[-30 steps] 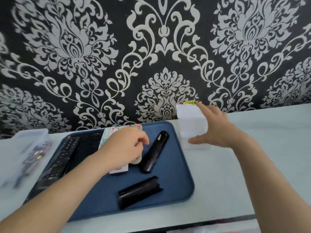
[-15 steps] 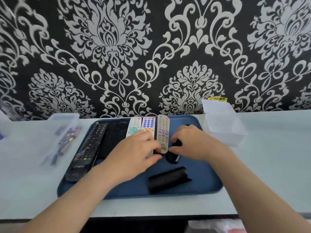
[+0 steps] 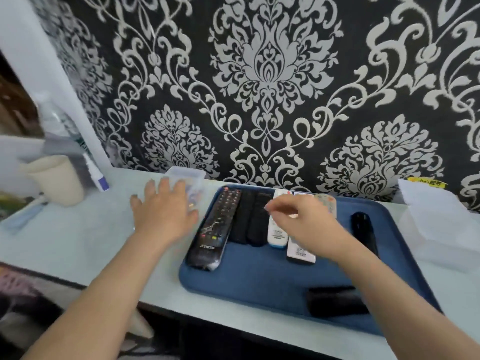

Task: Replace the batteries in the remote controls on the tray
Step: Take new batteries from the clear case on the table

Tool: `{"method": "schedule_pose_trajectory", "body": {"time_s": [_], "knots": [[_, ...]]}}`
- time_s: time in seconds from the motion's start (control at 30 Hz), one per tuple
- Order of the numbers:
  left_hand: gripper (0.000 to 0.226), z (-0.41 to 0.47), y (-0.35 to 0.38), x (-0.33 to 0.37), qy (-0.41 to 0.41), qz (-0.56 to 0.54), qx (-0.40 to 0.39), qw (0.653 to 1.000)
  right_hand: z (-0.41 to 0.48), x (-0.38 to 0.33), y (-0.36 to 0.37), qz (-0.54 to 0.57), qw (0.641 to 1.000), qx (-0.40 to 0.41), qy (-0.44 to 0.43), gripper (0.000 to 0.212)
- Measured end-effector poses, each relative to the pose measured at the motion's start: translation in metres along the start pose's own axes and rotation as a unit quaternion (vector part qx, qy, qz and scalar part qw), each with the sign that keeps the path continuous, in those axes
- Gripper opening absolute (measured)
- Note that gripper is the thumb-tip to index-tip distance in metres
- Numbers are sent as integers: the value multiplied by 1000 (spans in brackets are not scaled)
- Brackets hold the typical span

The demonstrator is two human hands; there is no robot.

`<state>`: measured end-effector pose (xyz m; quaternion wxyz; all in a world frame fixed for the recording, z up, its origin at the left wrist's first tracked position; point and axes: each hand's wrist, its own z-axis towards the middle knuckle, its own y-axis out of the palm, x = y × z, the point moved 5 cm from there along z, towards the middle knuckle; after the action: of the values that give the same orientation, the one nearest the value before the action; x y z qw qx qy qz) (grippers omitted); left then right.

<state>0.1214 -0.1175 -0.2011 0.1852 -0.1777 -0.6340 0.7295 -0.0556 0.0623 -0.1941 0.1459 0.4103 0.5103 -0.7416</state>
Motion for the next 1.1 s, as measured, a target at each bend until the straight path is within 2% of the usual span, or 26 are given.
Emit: {"method": "schedule_pose_trajectory", "body": {"time_s": [0.1,0.2,0.37,0.5,0.63,0.97,1.1], "knots": [[67,2,14,-34,-45,-18,-86,995,24,-33,61,136,988,-63,43,21],[65,1,7,-39,-32,-45,-59,997,51,-56,109,259,951,-102,135,22],[58,3,4,-37,-26,-72,-35,996,90,-75,144,265,938,-77,208,14],[42,1,0,-23,45,-27,33,998,106,-64,144,302,911,-36,280,21],[27,5,-5,-21,113,-39,68,990,115,-65,142,350,879,-32,322,8],[14,-5,-19,-22,119,-70,82,987,123,-68,138,367,874,-32,318,16],[31,-8,-14,-13,127,-54,90,986,123,-63,140,381,884,-24,272,19]]}}
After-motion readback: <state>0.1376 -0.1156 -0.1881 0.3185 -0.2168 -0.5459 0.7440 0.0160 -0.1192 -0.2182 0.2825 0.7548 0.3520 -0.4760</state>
